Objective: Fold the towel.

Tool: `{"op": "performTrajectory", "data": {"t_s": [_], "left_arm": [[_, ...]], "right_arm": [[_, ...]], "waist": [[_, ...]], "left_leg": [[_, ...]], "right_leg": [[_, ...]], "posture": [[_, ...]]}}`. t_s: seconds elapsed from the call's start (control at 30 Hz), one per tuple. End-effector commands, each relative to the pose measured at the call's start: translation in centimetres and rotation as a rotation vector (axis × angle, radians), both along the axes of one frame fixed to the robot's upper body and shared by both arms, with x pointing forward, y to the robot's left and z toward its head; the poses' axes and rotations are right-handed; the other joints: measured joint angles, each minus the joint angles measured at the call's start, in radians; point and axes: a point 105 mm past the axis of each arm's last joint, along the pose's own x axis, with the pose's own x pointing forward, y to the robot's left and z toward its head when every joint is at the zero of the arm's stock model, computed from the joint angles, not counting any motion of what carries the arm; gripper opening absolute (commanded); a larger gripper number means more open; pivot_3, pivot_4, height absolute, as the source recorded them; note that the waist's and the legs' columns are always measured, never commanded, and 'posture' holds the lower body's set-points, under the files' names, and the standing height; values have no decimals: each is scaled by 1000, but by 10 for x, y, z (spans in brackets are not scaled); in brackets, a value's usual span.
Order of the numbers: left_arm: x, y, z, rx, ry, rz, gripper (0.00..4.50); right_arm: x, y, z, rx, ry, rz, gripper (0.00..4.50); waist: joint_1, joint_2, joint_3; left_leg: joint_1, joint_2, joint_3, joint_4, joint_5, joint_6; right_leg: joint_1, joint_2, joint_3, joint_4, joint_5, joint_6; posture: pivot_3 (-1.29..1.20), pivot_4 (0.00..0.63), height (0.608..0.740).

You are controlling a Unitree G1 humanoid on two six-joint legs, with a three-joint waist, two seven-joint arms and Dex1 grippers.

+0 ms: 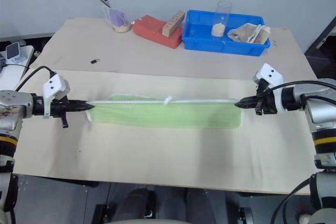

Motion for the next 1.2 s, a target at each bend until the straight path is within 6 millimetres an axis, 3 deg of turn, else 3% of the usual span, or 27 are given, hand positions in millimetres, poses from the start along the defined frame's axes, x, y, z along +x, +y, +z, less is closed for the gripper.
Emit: {"op": "performTrajectory", "data": {"t_s": [0.03,0.17,0.27,0.5,0.53,0.6,0.63,0.8,0.9,1.07,1.2], "left_arm": [[12,1,8,21,-46,26,0],[23,-9,13,-6,-80,19,0],[28,-15,15,28,-112,0,934],[33,-6,17,76,-151,25,4286],[34,-2,22,78,-175,37,4500],[33,-1,32,76,-212,22,4500],[31,-2,35,76,-224,8,4500],[7,-45,51,-46,-241,-214,4500],[-17,-72,57,-88,-229,-329,4500],[-59,-117,66,-221,-175,-492,4500],[-80,-143,66,-296,-167,-575,4500]], "right_arm": [[9,-12,6,-27,-18,-63,20],[17,-13,4,-11,-20,-119,20],[20,-14,2,-14,-31,-141,960],[24,-21,11,-3,-116,-198,3343],[21,-25,16,8,-136,-211,3701],[11,-30,24,31,-162,-228,4380],[6,-31,26,41,-170,-237,4446],[-30,-32,17,131,-180,-330,4446],[-47,-31,10,228,-203,-472,4446],[-80,-10,-20,383,-97,-612,4446],[-87,1,-43,429,-37,-706,4446]], "waist": [[-2,0,0],[-2,0,0],[-3,0,0],[-5,0,0],[-5,0,0],[-2,0,0],[0,0,0],[6,0,0],[4,0,0],[-1,0,0],[-4,1,-1]], "left_leg": [[0,0,0,0,0,0],[0,0,0,1,0,0],[0,0,0,0,0,0],[0,0,-1,0,0,0],[0,0,-1,0,0,0],[-1,0,-1,0,0,0],[-2,0,-2,0,0,0],[-5,1,-6,1,0,0],[-5,1,-8,3,0,0],[-4,2,-14,3,0,0],[-2,1,-14,3,0,0]], "right_leg": [[0,0,0,0,0,0],[0,-1,0,0,1,1],[0,-1,0,1,1,1],[0,0,0,1,1,1],[0,0,0,1,1,1],[0,0,0,2,1,1],[0,0,-1,3,1,1],[0,-2,-4,3,1,1],[0,-3,-3,3,2,3],[1,-2,-2,2,2,3],[2,-1,0,2,2,3]], "posture": [[0,150,714],[0,150,714],[0,150,714],[0,150,714],[0,150,714],[0,150,714],[0,150,714],[0,150,714],[0,150,714],[0,150,714],[0,150,714]]}}
